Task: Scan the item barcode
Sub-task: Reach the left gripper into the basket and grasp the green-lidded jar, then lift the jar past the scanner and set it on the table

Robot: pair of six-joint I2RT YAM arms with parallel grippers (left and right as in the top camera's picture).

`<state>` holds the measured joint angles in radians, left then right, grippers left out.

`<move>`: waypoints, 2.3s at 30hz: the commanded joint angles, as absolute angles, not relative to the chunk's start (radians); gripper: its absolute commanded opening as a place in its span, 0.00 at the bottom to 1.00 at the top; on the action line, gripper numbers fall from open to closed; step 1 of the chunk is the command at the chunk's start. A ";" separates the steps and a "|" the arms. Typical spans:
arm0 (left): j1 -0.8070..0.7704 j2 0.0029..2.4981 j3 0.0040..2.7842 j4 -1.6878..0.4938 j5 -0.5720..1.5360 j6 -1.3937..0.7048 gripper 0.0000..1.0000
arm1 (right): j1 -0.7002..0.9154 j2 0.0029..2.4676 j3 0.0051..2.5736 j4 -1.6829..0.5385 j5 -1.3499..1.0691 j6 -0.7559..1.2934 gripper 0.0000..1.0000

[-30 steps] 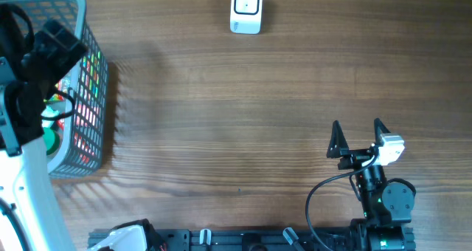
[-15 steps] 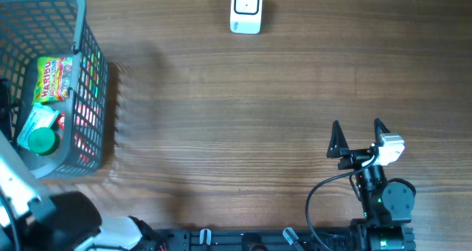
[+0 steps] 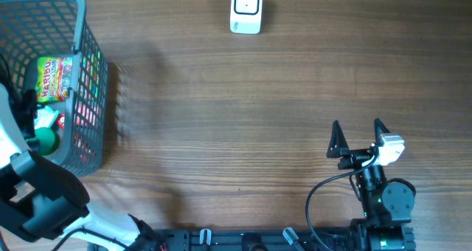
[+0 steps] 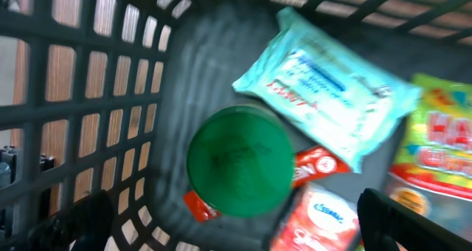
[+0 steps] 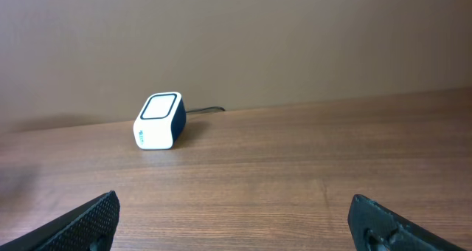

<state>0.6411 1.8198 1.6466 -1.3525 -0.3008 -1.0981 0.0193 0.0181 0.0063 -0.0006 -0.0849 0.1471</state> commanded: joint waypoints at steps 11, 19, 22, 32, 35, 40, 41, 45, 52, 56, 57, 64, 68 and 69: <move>0.648 1.829 1.436 -1.150 -0.304 -1.104 1.00 | 0.027 0.016 0.005 0.002 -0.075 0.131 1.00; 0.648 1.836 1.407 -1.082 -0.304 -1.104 1.00 | 0.027 0.016 0.005 0.002 -0.075 0.131 1.00; 0.648 1.857 1.407 -1.071 -0.304 -1.104 1.00 | 0.027 0.016 0.005 0.002 -0.075 0.131 1.00; 0.648 1.951 1.407 -1.043 -0.305 -1.104 0.96 | 0.027 0.016 0.005 0.002 -0.075 0.131 1.00; 0.648 1.953 1.407 -1.054 -0.305 -1.104 0.73 | 0.027 0.016 0.005 0.002 -0.075 0.132 1.00; 0.648 1.951 1.407 -1.083 -0.304 -1.104 0.55 | 0.027 0.016 0.005 0.002 -0.075 0.131 1.00; 0.648 1.948 1.408 -1.090 -0.304 -1.104 0.55 | 0.027 0.016 0.005 0.002 -0.075 0.131 1.00; 0.648 1.907 1.450 -1.139 -0.303 -1.104 0.57 | 0.027 0.016 0.005 0.002 -0.075 0.132 1.00; 0.648 1.788 1.699 -1.288 -0.219 -1.017 0.57 | 0.027 0.016 0.005 0.002 -0.075 0.131 1.00; 0.648 1.700 1.856 -1.349 -0.094 -0.972 0.57 | 0.027 0.016 0.005 0.002 -0.075 0.131 1.00; 0.648 1.675 1.887 -1.360 -0.063 -0.971 0.57 | 0.027 0.016 0.005 0.002 -0.075 0.131 1.00; 0.608 1.463 1.951 -1.358 0.148 -0.972 0.58 | 0.027 0.016 0.005 0.002 -0.075 0.131 1.00; 0.426 1.348 1.951 -1.352 0.205 -0.972 0.59 | 0.027 0.016 0.005 0.002 -0.074 0.131 1.00; 0.356 1.338 1.951 -1.352 0.205 -0.972 0.58 | 0.027 0.016 0.005 0.002 -0.075 0.131 1.00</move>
<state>0.5385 1.4017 1.9282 -1.3609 0.1284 -0.9886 0.0193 0.0185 0.0063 -0.0006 -0.0849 0.1471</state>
